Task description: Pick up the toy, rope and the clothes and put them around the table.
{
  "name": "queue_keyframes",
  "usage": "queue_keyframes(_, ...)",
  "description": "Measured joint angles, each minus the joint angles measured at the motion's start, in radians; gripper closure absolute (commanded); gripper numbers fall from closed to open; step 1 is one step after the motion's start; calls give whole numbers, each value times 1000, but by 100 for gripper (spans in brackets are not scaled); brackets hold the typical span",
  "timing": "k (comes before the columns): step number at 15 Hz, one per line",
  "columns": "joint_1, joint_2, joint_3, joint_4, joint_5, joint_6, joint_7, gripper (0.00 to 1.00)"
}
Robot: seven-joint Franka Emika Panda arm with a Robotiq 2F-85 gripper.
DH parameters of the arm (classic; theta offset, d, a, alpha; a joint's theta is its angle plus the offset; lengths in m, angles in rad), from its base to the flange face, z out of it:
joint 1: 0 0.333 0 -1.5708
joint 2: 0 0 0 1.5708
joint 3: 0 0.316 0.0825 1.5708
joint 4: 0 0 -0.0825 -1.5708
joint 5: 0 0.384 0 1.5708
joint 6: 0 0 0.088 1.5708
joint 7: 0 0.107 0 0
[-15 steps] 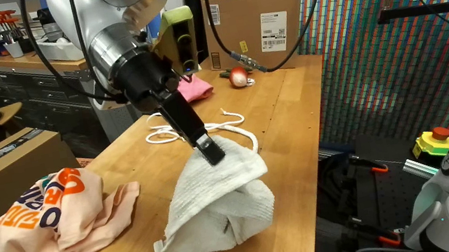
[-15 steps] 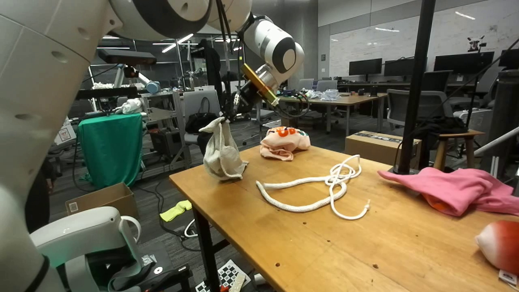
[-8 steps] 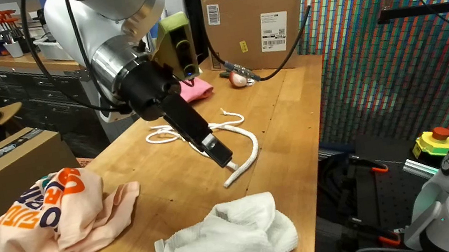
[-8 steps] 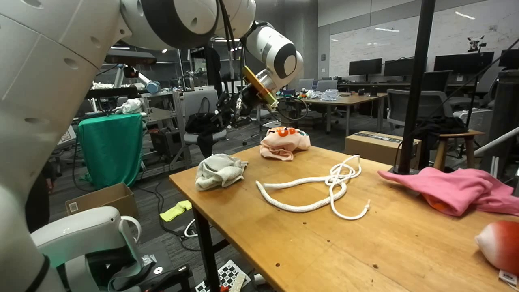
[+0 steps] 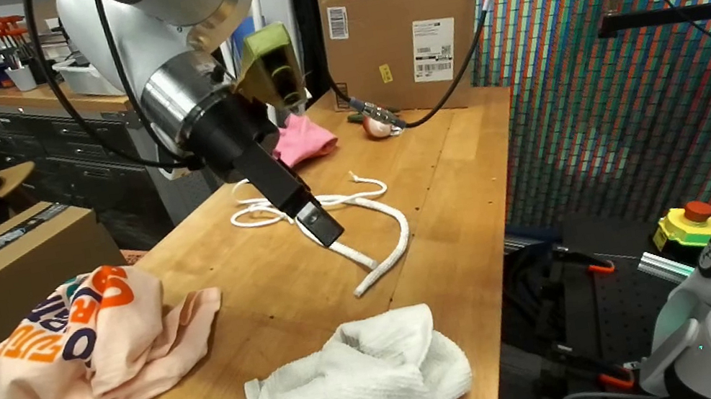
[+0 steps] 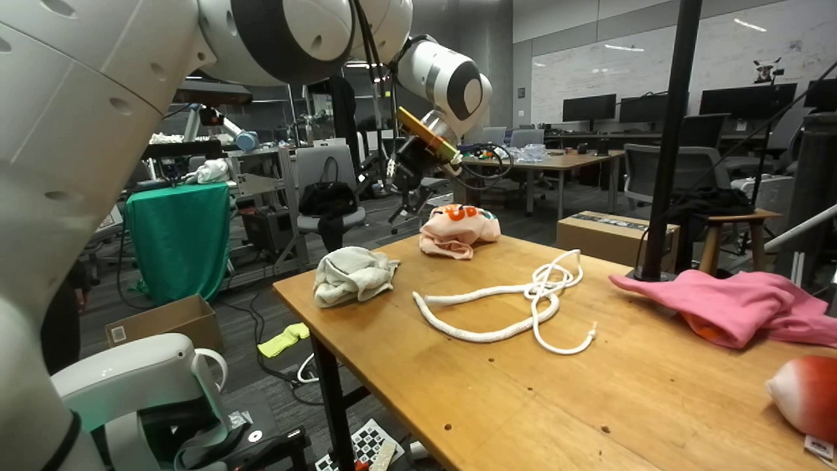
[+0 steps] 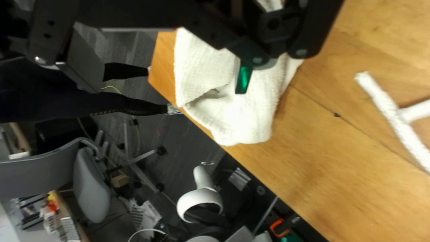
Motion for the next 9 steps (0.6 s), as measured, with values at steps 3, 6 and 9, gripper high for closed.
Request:
queue_keyframes(3,13,1,-24,1,-130,89,17,0)
queue_keyframes(6,16,2,-47,-16,-228,217,47,0)
queue_keyframes(9,16,0,-71,-52,-286,344,94,0)
